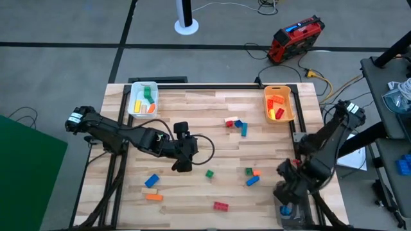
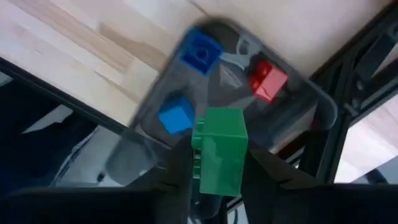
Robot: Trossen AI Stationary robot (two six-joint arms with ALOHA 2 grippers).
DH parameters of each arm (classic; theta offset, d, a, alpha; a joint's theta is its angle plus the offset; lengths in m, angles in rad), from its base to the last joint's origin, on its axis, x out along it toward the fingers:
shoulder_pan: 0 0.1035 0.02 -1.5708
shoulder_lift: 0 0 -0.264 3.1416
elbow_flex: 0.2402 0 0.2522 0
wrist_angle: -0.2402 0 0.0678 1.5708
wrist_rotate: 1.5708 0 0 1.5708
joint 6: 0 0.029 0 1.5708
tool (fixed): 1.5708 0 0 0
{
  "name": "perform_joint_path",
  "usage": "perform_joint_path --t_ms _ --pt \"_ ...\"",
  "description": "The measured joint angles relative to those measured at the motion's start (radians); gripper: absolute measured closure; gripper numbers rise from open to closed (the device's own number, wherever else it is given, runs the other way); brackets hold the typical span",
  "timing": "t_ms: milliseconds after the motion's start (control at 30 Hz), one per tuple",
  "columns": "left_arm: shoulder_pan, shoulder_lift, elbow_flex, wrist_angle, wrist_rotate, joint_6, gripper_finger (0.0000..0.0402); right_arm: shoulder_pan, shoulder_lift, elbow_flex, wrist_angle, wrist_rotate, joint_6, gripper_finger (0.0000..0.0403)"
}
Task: Sort blocks by size
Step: Put the left small green game piece into the black bin, then put the big blue game piece into the orange bin
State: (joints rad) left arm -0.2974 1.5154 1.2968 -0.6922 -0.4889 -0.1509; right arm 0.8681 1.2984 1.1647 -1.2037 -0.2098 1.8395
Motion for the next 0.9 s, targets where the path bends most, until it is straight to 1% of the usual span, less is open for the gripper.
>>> perform_joint_path --t_ms 100,200,267,367,467,567,733,900 --pt "0.0 0.0 0.0 -0.001 0.0 0.0 0.0196 0.032 0.009 -0.027 0.035 -0.008 0.058 0.0265" --pt "0.0 0.0 0.0 -0.001 0.0 0.0 0.0196 0.037 0.009 -0.043 0.044 -0.025 0.087 0.0212" --pt "0.0 0.0 0.0 -0.001 0.0 0.0 0.0196 0.036 0.003 -0.046 0.045 -0.026 0.092 0.019" --pt "0.0 0.0 0.0 -0.001 0.001 -0.006 0.0196 0.022 -0.008 -0.043 0.035 -0.025 0.097 0.0173" --pt "0.0 0.0 0.0 -0.008 0.005 -0.025 0.0196 -0.002 -0.018 -0.034 0.035 0.011 0.079 0.0169" --pt "0.0 0.0 0.0 -0.018 0.043 -0.06 0.0196 -0.047 -0.033 -0.018 0.037 0.085 0.045 0.0176" --pt "0.0 -0.001 0.0 -0.078 0.167 -0.162 0.0196 -0.171 -0.04 0.019 0.037 0.246 -0.074 0.0197" --pt "0.0 -0.001 0.0 -0.172 0.271 -0.267 0.0196 -0.314 -0.04 0.057 0.04 0.35 -0.241 0.0221"
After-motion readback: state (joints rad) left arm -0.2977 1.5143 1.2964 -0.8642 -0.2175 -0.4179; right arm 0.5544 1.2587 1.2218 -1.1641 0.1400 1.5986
